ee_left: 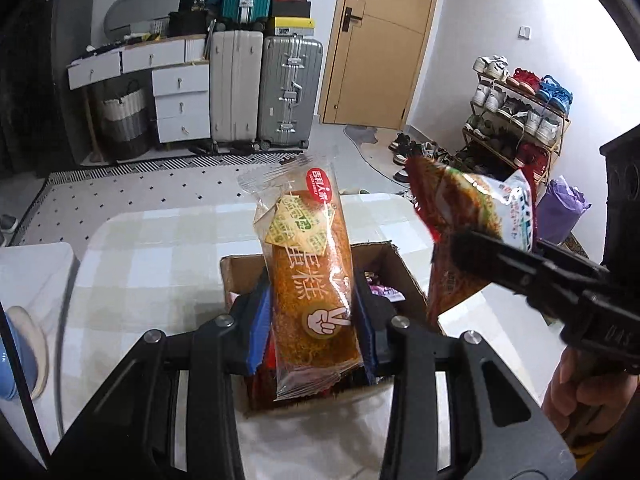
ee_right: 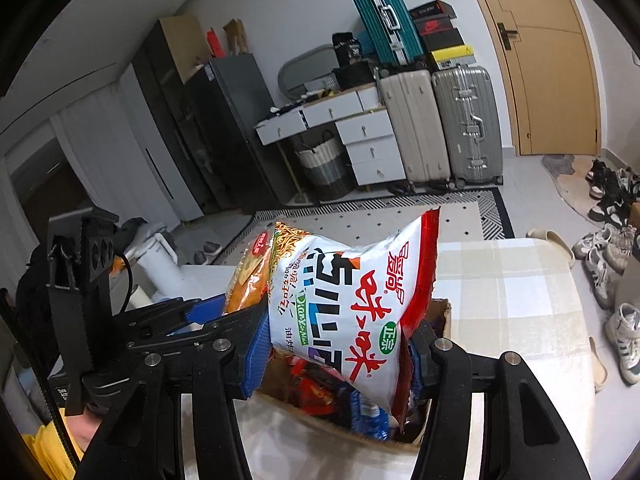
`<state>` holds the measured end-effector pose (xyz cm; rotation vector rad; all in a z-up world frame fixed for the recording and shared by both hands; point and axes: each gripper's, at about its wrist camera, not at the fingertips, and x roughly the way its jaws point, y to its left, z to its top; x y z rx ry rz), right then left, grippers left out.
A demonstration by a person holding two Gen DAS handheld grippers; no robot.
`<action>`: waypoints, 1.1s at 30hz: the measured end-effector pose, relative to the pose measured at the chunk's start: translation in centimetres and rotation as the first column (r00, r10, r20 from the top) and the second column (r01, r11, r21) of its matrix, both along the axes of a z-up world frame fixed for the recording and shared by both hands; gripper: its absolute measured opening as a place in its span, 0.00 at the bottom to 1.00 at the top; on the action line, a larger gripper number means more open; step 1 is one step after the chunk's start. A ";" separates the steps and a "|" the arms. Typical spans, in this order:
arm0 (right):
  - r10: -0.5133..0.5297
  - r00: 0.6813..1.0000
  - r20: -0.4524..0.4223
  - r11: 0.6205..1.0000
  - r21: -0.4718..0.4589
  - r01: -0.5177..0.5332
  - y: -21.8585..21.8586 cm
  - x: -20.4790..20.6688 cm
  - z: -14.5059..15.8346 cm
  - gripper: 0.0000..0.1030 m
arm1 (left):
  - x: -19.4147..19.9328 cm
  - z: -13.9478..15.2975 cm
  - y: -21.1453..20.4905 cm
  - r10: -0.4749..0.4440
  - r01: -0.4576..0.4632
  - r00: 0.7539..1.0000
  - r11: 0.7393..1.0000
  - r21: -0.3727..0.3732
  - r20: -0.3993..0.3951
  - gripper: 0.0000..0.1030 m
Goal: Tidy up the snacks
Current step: 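Lift both held snacks and carry them over the box, then lower both snacks into the box and open both grippers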
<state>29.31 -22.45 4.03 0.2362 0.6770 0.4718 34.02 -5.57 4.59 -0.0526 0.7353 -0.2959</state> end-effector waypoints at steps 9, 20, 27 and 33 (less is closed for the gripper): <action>-0.003 0.998 -0.058 1.000 -0.025 0.002 0.3 3.2 -2.6 0.53 | 6.3 -3.9 -1.8 -0.018 0.020 0.998 0.999 0.028 -0.058 0.33; -0.008 0.996 -0.094 0.999 -0.040 0.004 0.6 4.5 -4.4 0.53 | 10.7 -6.6 -2.8 -0.031 0.035 0.995 0.999 0.037 -0.096 0.33; -0.027 0.991 -0.129 0.998 -0.052 0.020 1.2 5.2 -5.2 0.53 | 11.1 -7.7 -2.5 -0.015 0.020 0.993 0.999 0.043 -0.114 0.33; -0.036 0.987 -0.157 0.998 -0.062 0.027 1.2 5.7 -6.3 0.53 | 10.5 -7.9 -1.1 -0.001 0.004 0.994 1.000 0.023 -0.112 0.35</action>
